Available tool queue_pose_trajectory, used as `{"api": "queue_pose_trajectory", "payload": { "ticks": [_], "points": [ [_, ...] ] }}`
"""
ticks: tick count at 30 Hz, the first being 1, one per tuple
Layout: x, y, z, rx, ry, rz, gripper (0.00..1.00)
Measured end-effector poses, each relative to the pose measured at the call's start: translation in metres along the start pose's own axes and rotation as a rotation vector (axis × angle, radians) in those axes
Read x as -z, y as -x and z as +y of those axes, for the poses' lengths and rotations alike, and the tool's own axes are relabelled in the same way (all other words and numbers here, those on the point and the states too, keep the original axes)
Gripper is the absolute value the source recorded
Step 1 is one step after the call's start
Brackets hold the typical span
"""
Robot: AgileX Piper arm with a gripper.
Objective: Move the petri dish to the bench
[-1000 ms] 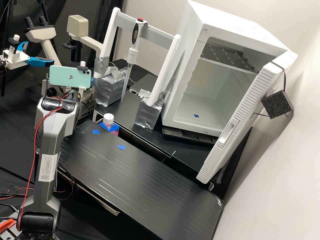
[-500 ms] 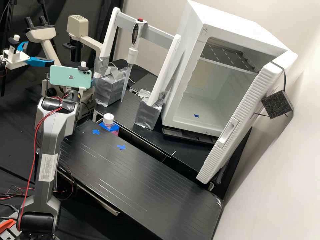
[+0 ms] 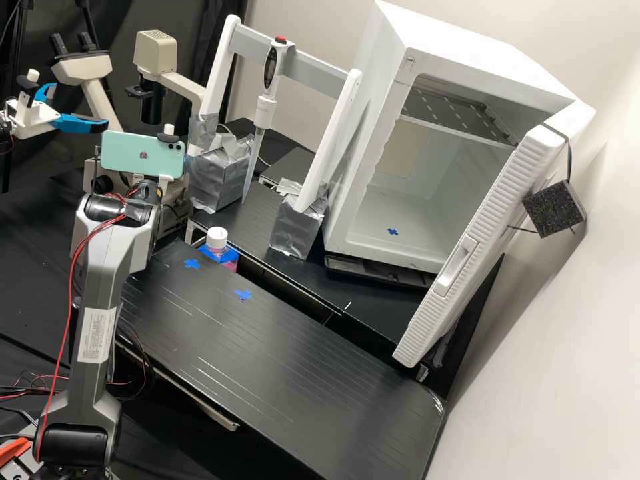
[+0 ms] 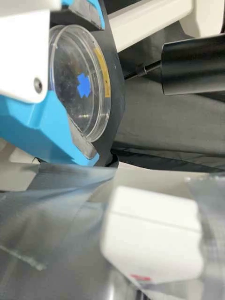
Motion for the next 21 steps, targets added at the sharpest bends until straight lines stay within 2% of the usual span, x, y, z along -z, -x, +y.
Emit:
{"api": "queue_pose_trajectory", "payload": {
  "ticks": [7,12,21],
  "points": [
    [-0.001,0.000,0.001,-0.001,-0.027,-0.001,0.00],
    [-0.003,0.004,-0.003,0.012,-0.058,-0.013,0.00],
    [0.009,0.035,0.006,0.010,-0.068,-0.005,0.00]
  ]
}}
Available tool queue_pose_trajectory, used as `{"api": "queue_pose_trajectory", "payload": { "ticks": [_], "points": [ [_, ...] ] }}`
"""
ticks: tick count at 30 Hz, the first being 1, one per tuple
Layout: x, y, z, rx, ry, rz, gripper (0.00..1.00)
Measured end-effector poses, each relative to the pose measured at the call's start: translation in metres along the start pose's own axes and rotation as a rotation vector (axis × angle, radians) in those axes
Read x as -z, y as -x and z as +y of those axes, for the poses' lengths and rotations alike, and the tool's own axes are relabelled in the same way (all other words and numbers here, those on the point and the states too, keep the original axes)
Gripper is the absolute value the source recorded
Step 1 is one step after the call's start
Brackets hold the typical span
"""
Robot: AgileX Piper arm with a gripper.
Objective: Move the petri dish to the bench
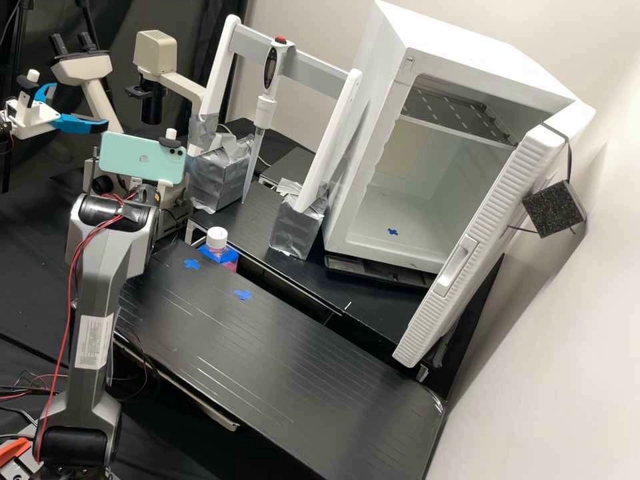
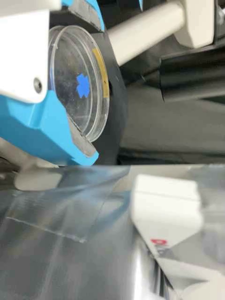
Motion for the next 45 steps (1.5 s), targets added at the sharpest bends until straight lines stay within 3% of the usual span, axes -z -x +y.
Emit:
{"api": "queue_pose_trajectory", "payload": {
  "ticks": [3,4,9,19,27,34,39,45],
  "points": [
    [0.003,0.014,0.001,0.003,0.022,-0.008,0.00],
    [0.007,0.021,0.001,0.008,0.061,-0.006,0.00],
    [0.020,0.049,-0.006,0.020,0.164,0.028,0.00],
    [0.023,0.127,0.000,-0.082,0.231,0.096,0.00],
    [0.003,0.204,0.011,-0.222,0.236,0.089,0.00],
    [-0.016,0.245,0.022,-0.306,0.259,0.050,0.00],
    [-0.037,0.266,0.040,-0.384,0.198,-0.019,0.00],
    [-0.058,0.287,0.052,-0.419,0.139,-0.107,0.00]
  ]
}}
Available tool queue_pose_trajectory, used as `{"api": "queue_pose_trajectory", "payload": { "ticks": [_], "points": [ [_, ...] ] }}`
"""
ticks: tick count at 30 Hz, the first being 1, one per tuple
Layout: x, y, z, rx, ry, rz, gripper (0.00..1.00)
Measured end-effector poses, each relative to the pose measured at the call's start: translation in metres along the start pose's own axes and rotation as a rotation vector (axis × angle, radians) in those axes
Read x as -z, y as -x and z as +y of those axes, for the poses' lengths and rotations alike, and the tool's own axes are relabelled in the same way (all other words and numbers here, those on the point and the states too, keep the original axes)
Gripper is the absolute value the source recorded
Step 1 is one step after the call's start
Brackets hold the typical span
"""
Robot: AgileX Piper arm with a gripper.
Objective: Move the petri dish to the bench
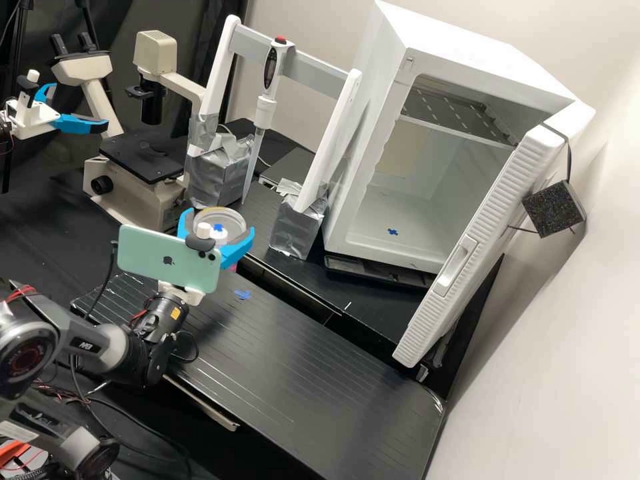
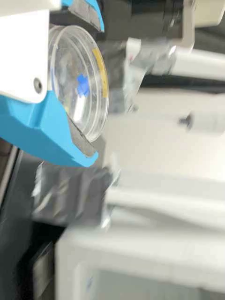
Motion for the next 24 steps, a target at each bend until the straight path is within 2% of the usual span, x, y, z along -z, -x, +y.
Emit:
{"api": "queue_pose_trajectory", "payload": {
  "ticks": [4,13,16,21,24],
  "points": [
    [-0.014,0.011,0.007,0.001,-0.022,-0.066,0.00],
    [-0.030,0.038,0.015,-0.016,-0.041,-0.197,0.00],
    [-0.027,0.043,0.016,-0.020,-0.034,-0.200,0.00],
    [-0.020,0.046,0.018,-0.026,-0.001,-0.177,0.00],
    [-0.021,0.046,0.016,-0.005,-0.007,-0.177,0.00]
  ]
}}
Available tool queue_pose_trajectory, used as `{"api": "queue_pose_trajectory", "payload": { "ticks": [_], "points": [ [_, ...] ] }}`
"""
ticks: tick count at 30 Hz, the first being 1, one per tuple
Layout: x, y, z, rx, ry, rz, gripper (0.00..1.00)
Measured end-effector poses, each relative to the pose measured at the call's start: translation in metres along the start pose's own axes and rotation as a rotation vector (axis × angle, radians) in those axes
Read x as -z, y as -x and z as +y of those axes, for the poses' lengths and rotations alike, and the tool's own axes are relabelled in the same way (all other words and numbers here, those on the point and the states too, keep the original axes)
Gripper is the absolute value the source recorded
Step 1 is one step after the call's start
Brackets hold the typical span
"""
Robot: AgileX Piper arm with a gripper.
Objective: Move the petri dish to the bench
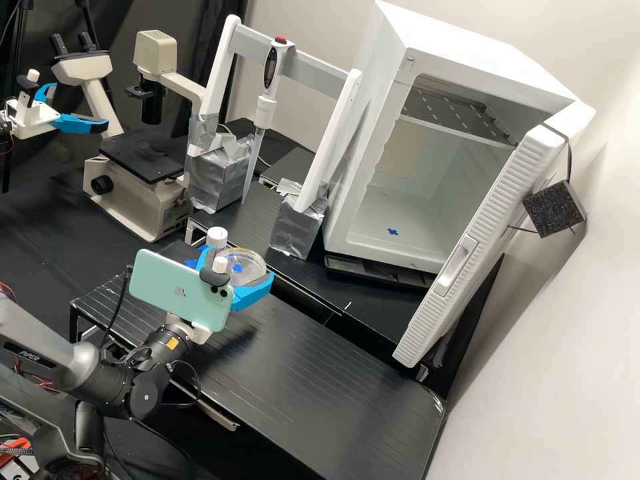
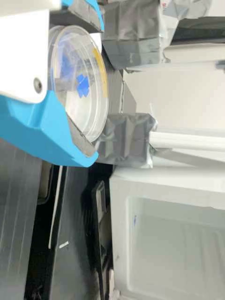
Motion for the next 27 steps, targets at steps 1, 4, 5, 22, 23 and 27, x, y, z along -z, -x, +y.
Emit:
{"api": "queue_pose_trajectory", "payload": {
  "ticks": [1,4,5,22,23,27],
  "points": [
    [-0.002,-0.001,-0.001,0.005,-0.009,-0.006,0.00],
    [-0.007,-0.002,-0.002,0.024,-0.031,-0.024,0.00],
    [-0.008,-0.003,-0.003,0.029,-0.035,-0.030,0.00],
    [-0.021,-0.006,-0.012,0.106,-0.013,-0.063,0.00],
    [-0.020,-0.006,-0.012,0.109,-0.014,-0.062,0.00],
    [-0.021,-0.007,-0.013,0.114,-0.011,-0.059,0.00]
  ]
}}
